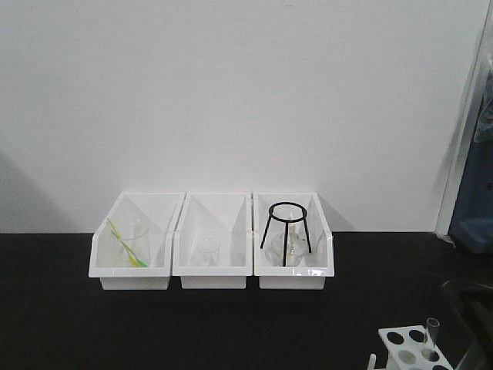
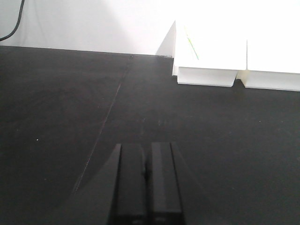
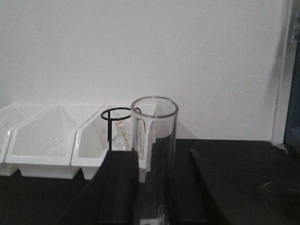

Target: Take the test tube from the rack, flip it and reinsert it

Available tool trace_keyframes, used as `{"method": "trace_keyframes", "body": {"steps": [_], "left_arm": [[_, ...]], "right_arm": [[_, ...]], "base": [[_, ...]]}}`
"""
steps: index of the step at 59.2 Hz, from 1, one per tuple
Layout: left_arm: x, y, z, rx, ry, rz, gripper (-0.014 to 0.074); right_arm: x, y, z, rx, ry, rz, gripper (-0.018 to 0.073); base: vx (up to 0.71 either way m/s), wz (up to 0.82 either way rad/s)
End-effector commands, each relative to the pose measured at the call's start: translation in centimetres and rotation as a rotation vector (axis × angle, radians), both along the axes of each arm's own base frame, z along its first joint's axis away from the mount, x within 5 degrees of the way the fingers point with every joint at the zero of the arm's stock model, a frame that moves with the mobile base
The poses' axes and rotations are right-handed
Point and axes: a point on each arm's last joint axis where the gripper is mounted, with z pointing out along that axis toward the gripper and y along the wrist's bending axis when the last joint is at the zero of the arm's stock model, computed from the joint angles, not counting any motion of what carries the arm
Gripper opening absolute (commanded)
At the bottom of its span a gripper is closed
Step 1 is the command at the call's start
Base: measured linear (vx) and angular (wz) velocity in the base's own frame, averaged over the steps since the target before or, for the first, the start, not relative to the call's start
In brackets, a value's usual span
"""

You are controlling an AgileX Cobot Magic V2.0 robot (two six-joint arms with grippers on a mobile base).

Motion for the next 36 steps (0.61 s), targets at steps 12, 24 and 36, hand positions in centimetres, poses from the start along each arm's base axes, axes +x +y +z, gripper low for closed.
{"method": "trace_keyframes", "body": {"steps": [12,24,36], "left_arm": [[0.0,-0.1,0.7,0.003,-0.088,-0.011,-0.0006],[0.0,-0.1,0.7,0.003,-0.088,-0.011,-0.0006],[0.0,-0.1,0.7,0.003,-0.088,-0.011,-0.0006]], "right_arm": [[0.1,0.1,1.6,0.0,-0.153,0.016,-0.0008],[1.4,0.2,0.6,0.014,-0.143,0.032,-0.0008],[2.3,0.3,-0.4,0.029,-0.127,0.044,-0.0008]], "base": [[0.0,0.0],[0.0,0.0],[0.0,0.0]]}}
